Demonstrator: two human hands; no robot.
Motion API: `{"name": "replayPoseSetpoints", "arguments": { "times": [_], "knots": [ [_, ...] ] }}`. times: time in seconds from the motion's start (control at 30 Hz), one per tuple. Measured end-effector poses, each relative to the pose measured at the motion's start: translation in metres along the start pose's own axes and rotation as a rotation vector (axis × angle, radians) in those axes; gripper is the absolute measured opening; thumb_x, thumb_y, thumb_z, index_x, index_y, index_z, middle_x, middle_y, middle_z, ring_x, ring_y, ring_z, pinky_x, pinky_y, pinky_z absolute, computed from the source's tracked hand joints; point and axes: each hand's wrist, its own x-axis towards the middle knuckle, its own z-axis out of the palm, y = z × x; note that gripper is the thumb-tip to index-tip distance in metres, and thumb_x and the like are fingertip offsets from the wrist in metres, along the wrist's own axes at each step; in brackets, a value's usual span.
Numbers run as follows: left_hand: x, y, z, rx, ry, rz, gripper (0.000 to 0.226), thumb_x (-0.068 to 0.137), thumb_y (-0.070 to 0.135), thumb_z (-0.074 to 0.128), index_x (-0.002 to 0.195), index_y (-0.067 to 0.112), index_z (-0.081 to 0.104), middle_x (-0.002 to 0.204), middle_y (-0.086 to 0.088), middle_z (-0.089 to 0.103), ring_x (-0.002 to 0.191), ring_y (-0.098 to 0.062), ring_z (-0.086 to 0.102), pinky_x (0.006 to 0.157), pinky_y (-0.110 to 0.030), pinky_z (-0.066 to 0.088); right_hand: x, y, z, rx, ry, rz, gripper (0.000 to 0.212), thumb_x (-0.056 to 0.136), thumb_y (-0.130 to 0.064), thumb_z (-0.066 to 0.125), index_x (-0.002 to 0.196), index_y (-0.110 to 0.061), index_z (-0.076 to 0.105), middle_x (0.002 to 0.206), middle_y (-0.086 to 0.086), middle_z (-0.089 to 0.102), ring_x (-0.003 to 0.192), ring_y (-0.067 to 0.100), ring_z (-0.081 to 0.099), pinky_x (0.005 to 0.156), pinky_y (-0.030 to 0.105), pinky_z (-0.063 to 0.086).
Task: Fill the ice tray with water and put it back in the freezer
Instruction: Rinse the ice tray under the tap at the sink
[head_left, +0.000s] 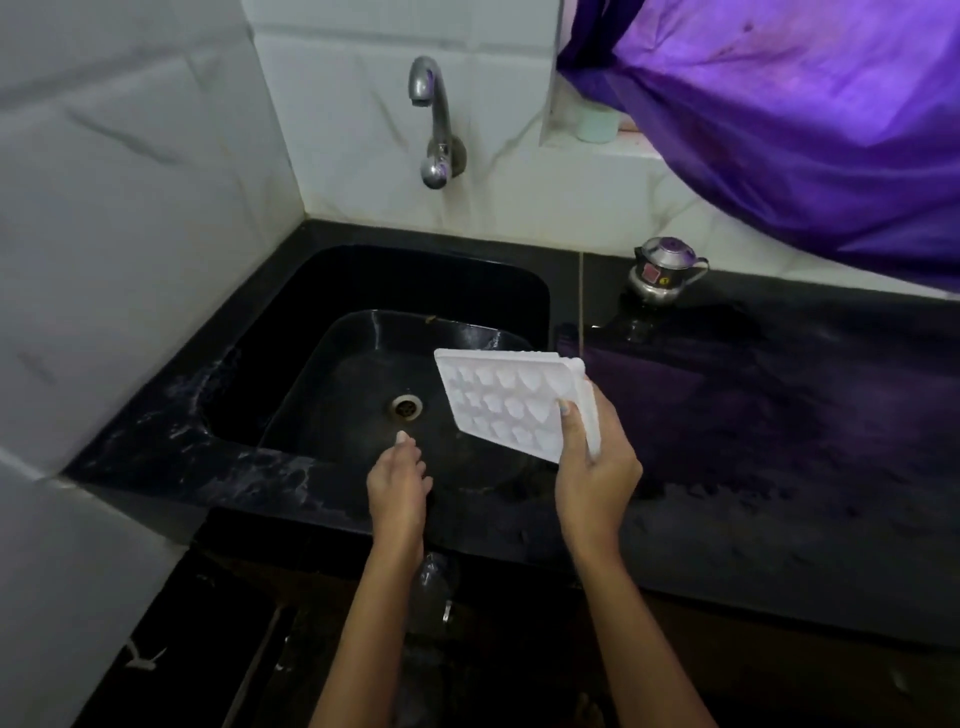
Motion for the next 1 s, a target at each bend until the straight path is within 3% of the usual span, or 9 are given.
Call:
{"name": "replayPoseSetpoints", "arguments": {
  "times": [0.07, 0.13, 0.2, 0.3, 0.47, 0.57, 0.73, 0.87, 1.0],
  "knots": [
    [0.001, 0.001, 0.006, 0.045, 0.012, 0.058, 0.022, 0.096, 0.038, 0.046, 0.089, 0.021, 0.058, 0.083, 0.006, 0.055, 0.076, -0.007, 0.054, 0.073, -0.025, 0.047, 0.008, 0.001, -0.008, 0.066, 0.081, 0.166, 0.027, 0.094, -0.036, 0.054, 0.119, -0.029, 0.063, 0.107, -0.019, 0.067, 0.103, -0.006, 0.059, 0.084, 0.013, 0.048],
    [0.002, 0.001, 0.013, 0.108, 0.019, 0.106, 0.027, 0.095, 0.041, 0.047, 0.101, 0.019, 0.062, 0.095, 0.004, 0.059, 0.088, -0.010, 0.057, 0.086, -0.030, 0.047, 0.020, 0.006, -0.019, 0.140, 0.152, 0.317, 0.020, 0.095, -0.035, 0.052, 0.110, -0.030, 0.064, 0.095, -0.017, 0.069, 0.094, 0.001, 0.064, 0.077, 0.019, 0.051],
    [0.002, 0.001, 0.023, 0.129, 0.005, 0.135, 0.036, 0.095, 0.041, 0.048, 0.117, 0.015, 0.059, 0.106, 0.003, 0.060, 0.101, -0.013, 0.056, 0.097, -0.033, 0.045, 0.032, 0.015, -0.031, 0.183, 0.193, 0.436, 0.019, 0.097, -0.033, 0.049, 0.110, -0.027, 0.062, 0.097, -0.012, 0.067, 0.094, 0.008, 0.065, 0.074, 0.024, 0.051],
    [0.003, 0.005, 0.046, 0.107, -0.038, 0.152, 0.034, 0.094, 0.042, 0.049, 0.115, 0.017, 0.059, 0.089, 0.007, 0.059, 0.086, -0.007, 0.058, 0.085, -0.028, 0.049, 0.052, 0.030, -0.051, 0.195, 0.231, 0.554, 0.031, 0.098, -0.033, 0.048, 0.127, -0.023, 0.049, 0.116, -0.005, 0.060, 0.103, 0.016, 0.060, 0.084, 0.032, 0.049],
    [-0.003, 0.008, 0.095, 0.045, -0.133, 0.158, 0.038, 0.096, 0.037, 0.047, 0.119, 0.009, 0.059, 0.108, -0.001, 0.066, 0.101, -0.016, 0.063, 0.088, -0.031, 0.051, 0.095, 0.053, -0.089, 0.124, 0.190, 0.560, 0.024, 0.095, -0.034, 0.052, 0.117, -0.027, 0.044, 0.115, -0.002, 0.051, 0.101, 0.014, 0.050, 0.079, 0.030, 0.039],
    [-0.008, 0.006, 0.123, 0.050, -0.174, 0.189, 0.030, 0.097, 0.030, 0.049, 0.111, 0.008, 0.063, 0.102, -0.003, 0.071, 0.096, -0.016, 0.067, 0.078, -0.028, 0.054, 0.123, 0.064, -0.112, 0.074, 0.161, 0.572, 0.021, 0.092, -0.034, 0.055, 0.110, -0.027, 0.047, 0.109, -0.002, 0.053, 0.089, 0.010, 0.051, 0.074, 0.028, 0.038],
    [-0.015, -0.004, 0.166, 0.118, -0.223, 0.221, 0.018, 0.092, 0.011, 0.056, 0.108, 0.008, 0.065, 0.097, -0.005, 0.072, 0.090, -0.016, 0.069, 0.079, -0.030, 0.055, 0.161, 0.082, -0.144, -0.029, 0.173, 0.543, 0.018, 0.087, -0.025, 0.052, 0.105, -0.021, 0.052, 0.087, -0.005, 0.057, 0.073, 0.009, 0.053, 0.057, 0.027, 0.040],
    [-0.015, -0.016, 0.194, 0.207, -0.174, 0.166, 0.022, 0.088, 0.010, 0.063, 0.109, 0.008, 0.066, 0.098, -0.008, 0.072, 0.091, -0.022, 0.069, 0.086, -0.041, 0.056, 0.179, 0.096, -0.165, -0.188, 0.143, 0.500, 0.027, 0.087, -0.018, 0.052, 0.113, -0.013, 0.056, 0.081, -0.001, 0.060, 0.074, 0.017, 0.056, 0.065, 0.031, 0.044],
    [-0.013, -0.033, 0.210, 0.252, -0.121, 0.139, 0.025, 0.086, 0.008, 0.064, 0.111, 0.009, 0.066, 0.103, -0.009, 0.071, 0.092, -0.025, 0.069, 0.087, -0.045, 0.056, 0.191, 0.112, -0.180, -0.326, 0.077, 0.469, 0.030, 0.086, -0.016, 0.055, 0.116, -0.012, 0.062, 0.093, 0.007, 0.067, 0.083, 0.024, 0.060, 0.067, 0.030, 0.041]
  ]
}}
